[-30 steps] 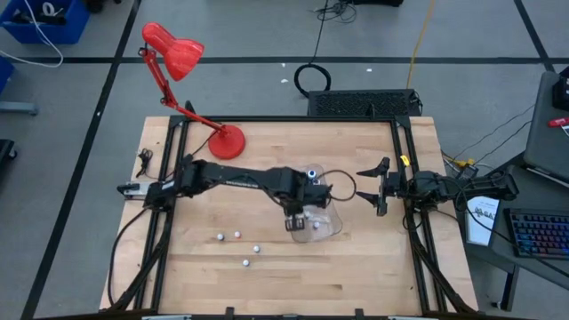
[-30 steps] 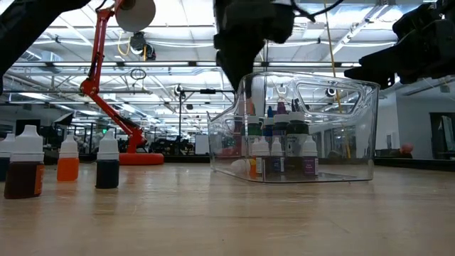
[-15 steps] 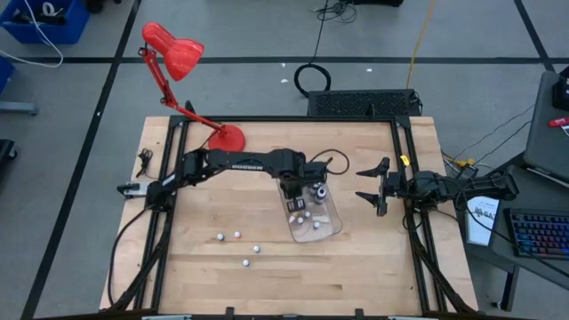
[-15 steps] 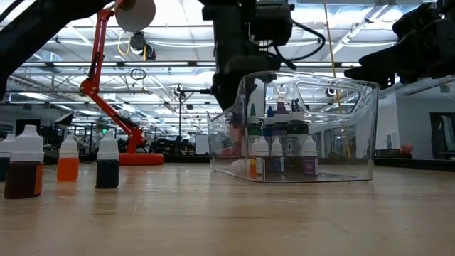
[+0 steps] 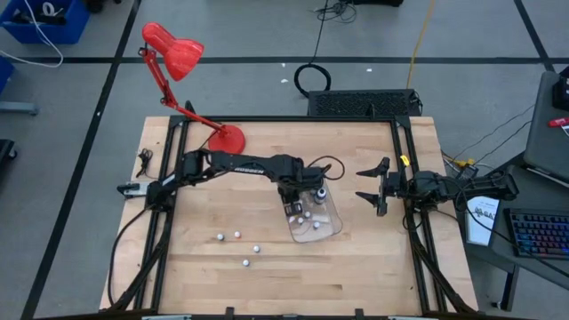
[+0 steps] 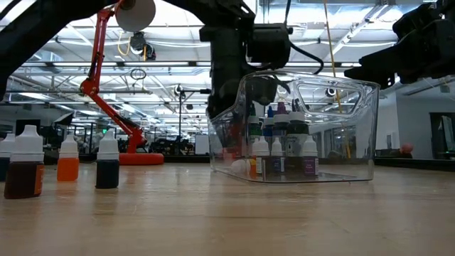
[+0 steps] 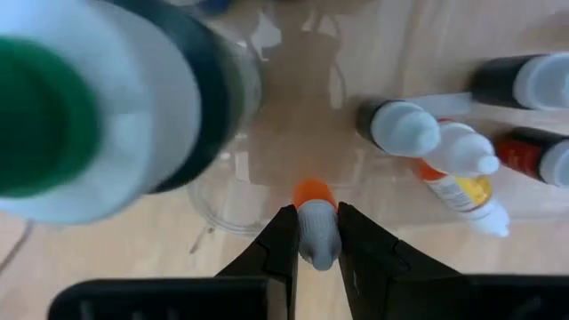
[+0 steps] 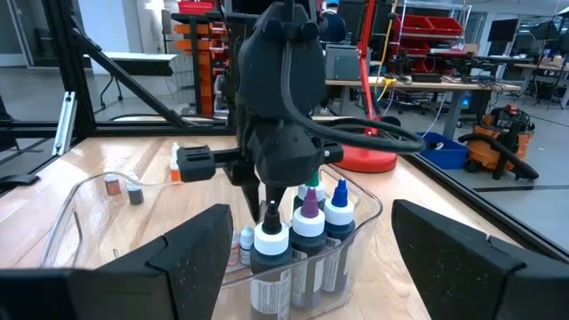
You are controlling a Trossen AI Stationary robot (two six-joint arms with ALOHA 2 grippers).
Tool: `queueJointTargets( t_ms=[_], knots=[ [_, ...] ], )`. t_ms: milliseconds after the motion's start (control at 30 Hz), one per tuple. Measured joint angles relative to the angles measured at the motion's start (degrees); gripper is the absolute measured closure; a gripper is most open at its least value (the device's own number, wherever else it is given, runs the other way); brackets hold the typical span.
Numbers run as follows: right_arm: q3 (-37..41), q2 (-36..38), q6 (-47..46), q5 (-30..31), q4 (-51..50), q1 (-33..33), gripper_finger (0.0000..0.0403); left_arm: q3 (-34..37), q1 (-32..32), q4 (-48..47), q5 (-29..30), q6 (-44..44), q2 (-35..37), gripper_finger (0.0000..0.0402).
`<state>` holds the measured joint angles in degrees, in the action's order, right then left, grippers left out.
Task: Pick & Place food coloring
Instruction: Put the orange food coloring bottle into the transparent container, then put the purple food coloring bottle into the transparent container
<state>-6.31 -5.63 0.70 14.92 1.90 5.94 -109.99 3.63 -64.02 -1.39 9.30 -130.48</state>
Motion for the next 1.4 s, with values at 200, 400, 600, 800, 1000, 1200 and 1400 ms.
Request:
queueJointTargets(
  t_ms=[200, 400, 600, 800, 1000, 1200, 1400],
  knots=[
    [-0.02, 0.00, -0.01, 0.00, 0.01, 0.00, 0.0108, 1.07, 0.03, 1.59, 0.35, 0.21, 0.15, 0.0343],
    [0.00, 0.00, 0.01, 0.00, 0.01, -0.01, 0.0108, 1.09, 0.05, 2.29, 0.01, 0.27, 0.15, 0.0343],
    [-0.01, -0.01, -0.01, 0.00, 0.00, 0.00, 0.0108, 1.11, -0.01, 2.25, -0.13, 1.68, 0.16, 0.0298],
    [-0.02, 0.00, -0.01, 0.00, 0.01, 0.00, 0.0108, 1.16, -0.01, 1.94, 0.43, 2.73, 0.15, 0.0245],
    [0.00, 0.00, 0.01, 0.00, 0.00, 0.00, 0.0108, 0.66, -0.04, 1.21, 1.40, 3.98, 0.06, 0.0229],
    [-0.01, 0.00, 0.00, 0.00, 0.01, 0.00, 0.0108, 0.66, -0.01, 1.02, 1.14, 4.66, 3.25, 0.0234],
    [0.00, 0.00, 0.00, -0.01, 0.01, 0.01, 0.0108, 0.61, -0.48, -2.76, 1.45, 4.99, 8.29, 0.0243]
  ],
)
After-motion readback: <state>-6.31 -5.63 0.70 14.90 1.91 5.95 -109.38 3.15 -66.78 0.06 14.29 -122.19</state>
